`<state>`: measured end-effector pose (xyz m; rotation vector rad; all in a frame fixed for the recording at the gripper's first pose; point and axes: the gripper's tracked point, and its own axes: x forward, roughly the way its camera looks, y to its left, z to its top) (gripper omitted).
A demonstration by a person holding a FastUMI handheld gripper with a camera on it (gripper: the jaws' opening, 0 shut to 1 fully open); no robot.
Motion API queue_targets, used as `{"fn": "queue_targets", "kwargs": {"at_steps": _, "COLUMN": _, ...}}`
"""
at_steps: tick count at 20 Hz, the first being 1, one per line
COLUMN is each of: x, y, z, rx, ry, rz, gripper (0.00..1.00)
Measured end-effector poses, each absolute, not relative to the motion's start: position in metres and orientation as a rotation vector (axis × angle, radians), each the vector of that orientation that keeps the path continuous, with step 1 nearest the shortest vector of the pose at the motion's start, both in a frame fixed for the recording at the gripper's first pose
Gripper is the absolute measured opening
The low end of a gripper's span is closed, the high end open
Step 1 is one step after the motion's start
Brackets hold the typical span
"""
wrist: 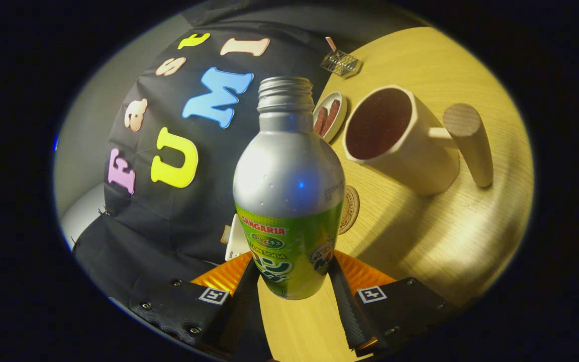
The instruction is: Take the bottle from table, then pour the juice into the cup, finally place the bottle on the coaster
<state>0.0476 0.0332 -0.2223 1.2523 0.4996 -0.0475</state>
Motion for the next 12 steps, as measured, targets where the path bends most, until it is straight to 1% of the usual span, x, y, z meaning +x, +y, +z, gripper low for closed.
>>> {"fn": "queue_targets", "kwargs": {"at_steps": 6, "x": 0.049, "y": 0.029, "z": -0.225, "rx": 1.368, "ry": 0.489, "rz": -0.086, "gripper": 0.78}}
{"fn": "queue_targets", "kwargs": {"at_steps": 12, "x": 0.052, "y": 0.039, "z": -0.224, "rx": 1.454, "ry": 0.507, "rz": -0.070, "gripper": 0.78}}
